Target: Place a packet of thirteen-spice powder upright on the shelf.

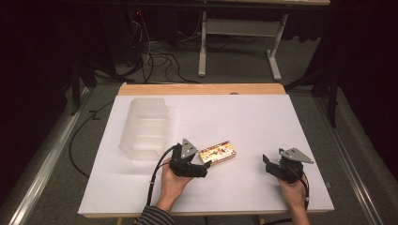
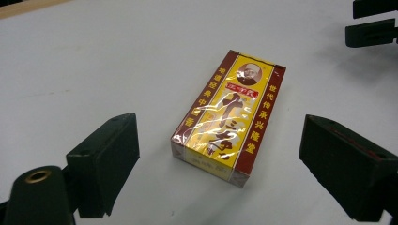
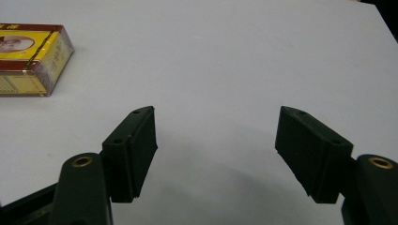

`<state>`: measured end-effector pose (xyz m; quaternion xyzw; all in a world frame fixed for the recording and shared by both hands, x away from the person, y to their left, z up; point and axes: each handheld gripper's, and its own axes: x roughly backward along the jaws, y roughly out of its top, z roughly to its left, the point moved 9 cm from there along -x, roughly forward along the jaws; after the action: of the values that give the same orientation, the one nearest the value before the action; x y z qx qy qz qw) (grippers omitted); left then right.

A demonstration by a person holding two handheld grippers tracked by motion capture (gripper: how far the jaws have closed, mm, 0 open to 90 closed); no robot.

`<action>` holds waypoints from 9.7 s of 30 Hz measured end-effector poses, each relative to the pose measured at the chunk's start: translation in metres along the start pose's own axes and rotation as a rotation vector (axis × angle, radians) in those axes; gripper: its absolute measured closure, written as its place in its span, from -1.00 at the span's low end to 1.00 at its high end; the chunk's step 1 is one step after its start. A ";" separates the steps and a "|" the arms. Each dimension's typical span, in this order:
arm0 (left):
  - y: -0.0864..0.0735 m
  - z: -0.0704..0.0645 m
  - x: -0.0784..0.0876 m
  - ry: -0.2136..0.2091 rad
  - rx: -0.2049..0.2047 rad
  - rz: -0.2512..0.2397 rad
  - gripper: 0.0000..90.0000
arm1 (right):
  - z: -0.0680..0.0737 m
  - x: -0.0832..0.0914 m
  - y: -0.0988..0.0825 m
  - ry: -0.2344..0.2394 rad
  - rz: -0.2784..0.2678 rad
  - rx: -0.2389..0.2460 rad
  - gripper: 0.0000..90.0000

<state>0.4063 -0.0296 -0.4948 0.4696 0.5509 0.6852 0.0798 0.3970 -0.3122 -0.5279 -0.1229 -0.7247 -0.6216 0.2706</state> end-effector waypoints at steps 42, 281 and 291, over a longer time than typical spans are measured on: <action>0.043 -0.030 -0.066 -0.072 -0.152 0.159 -0.62 | 0.000 -0.001 -0.001 0.001 0.012 -0.001 -0.33; -0.023 0.142 0.119 0.452 0.197 -0.091 -0.48 | 0.001 -0.001 -0.001 -0.006 0.013 0.009 -0.35; -0.008 0.135 0.131 0.454 0.171 -0.130 -0.53 | 0.000 -0.001 -0.001 -0.007 0.013 0.008 -0.35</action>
<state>0.4301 0.1479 -0.4354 0.2720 0.6398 0.7175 -0.0421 0.3972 -0.3118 -0.5290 -0.1285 -0.7274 -0.6164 0.2727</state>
